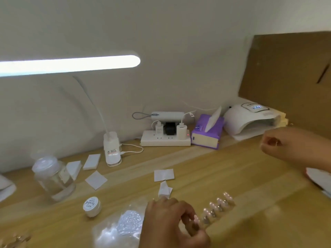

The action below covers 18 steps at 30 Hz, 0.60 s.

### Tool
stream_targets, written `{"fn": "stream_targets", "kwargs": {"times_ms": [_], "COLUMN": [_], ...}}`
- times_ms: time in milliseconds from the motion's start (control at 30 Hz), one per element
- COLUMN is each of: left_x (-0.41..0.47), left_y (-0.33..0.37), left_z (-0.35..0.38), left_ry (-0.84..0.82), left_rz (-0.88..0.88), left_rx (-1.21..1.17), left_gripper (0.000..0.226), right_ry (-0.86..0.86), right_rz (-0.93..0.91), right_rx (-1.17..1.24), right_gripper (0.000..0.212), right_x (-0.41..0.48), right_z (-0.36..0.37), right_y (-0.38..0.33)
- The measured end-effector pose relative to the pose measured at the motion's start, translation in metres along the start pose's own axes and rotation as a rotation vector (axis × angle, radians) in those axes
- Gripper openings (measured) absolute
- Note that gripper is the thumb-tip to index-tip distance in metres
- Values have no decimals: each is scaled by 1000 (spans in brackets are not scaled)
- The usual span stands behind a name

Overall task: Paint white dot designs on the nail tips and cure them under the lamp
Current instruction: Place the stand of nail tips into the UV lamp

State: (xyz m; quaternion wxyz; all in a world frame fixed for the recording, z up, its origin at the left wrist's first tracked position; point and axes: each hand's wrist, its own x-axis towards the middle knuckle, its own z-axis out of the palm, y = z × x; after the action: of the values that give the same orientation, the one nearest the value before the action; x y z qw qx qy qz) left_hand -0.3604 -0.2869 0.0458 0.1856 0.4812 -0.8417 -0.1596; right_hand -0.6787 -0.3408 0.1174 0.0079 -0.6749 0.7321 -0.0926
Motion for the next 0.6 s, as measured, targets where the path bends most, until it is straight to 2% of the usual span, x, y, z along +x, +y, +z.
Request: {"fn": "stream_targets", "kwargs": {"times_ms": [67,133,233,300,400,533,600], "left_x": [26,53,89,104,118,130,133], "left_y": [15,35,33,30,30,35,36], "left_z": [27,49,69,77,82,91,95], "left_ry": [229,163,168,120,103,124,160], "left_rz": [51,0,24,-3,-24,-71,-120], "left_rx": [-113,-83,-116,-154,-201,-178,-181], "left_gripper": [10,10,14,15,15,21,34], "right_ry": [-156,-357,-539,-539,-439,-328,-313], "right_rz": [-22,-26,12,-2,-45,-44,-15], "right_rx": [5,-11,38,88,206,277,270], "right_gripper": [12,16,44,49,47,25,19], "right_x": [-4,-6,-4,-2,3,4,3], "right_z": [2,12,33,46,62,74,74], "right_y": [15,25,35,40,43,46,49]}}
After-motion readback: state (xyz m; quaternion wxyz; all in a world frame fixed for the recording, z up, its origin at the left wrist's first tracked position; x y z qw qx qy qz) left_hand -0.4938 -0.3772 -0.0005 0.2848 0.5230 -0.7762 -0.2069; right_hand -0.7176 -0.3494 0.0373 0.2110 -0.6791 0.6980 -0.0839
